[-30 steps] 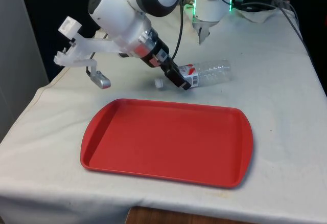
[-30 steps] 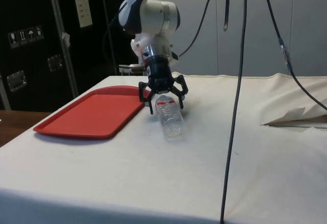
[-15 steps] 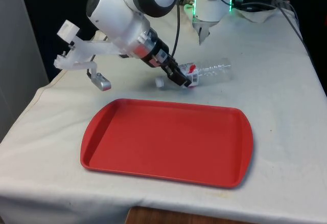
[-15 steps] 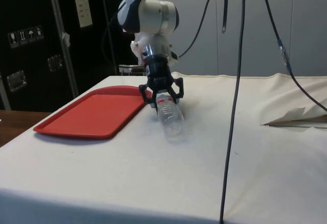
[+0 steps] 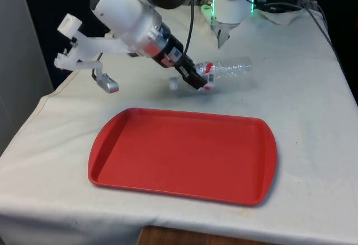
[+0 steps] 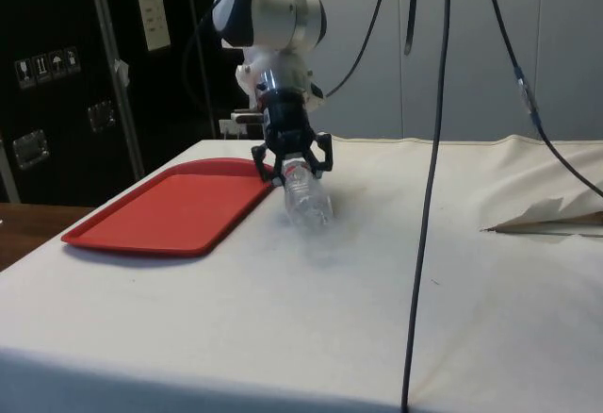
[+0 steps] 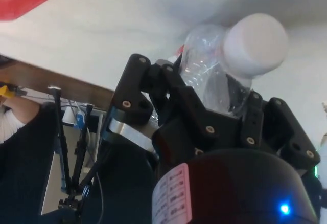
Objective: Place the bottle upright on the tray.
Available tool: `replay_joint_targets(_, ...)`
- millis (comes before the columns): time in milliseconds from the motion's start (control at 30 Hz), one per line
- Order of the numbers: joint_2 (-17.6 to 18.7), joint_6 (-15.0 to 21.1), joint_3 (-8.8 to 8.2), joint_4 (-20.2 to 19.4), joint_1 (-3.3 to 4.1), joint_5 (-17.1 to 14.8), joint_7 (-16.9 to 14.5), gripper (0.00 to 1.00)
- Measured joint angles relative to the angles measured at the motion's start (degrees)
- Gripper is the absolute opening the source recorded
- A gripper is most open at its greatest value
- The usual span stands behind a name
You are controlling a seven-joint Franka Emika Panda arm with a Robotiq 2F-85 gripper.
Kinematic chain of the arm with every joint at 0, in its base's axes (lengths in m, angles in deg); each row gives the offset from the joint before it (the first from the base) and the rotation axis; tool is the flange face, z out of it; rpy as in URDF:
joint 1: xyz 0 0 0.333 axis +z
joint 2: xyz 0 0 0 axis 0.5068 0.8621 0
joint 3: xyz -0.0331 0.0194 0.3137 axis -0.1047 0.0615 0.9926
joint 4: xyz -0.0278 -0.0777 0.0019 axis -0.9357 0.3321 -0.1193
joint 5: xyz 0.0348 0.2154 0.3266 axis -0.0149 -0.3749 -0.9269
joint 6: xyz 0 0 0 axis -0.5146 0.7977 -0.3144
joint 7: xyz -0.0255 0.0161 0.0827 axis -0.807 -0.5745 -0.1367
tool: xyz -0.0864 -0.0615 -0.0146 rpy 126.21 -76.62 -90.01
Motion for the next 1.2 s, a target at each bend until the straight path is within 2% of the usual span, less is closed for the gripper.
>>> replay_joint_targets(167,-1.9,-0.6,-0.4,0.0,0.29,0.5,2.1,0.14)
replay_joint_targets(433,-3.0,-0.6,-0.92,0.7,0.8,0.8,4.4,0.14)
replay_joint_targets(967,-3.6,-0.2,-2.18,3.3,1.89,1.5,8.9,0.14)
replay_joint_targets(1200,-3.6,0.3,-2.35,4.5,2.06,2.0,10.9,0.14)
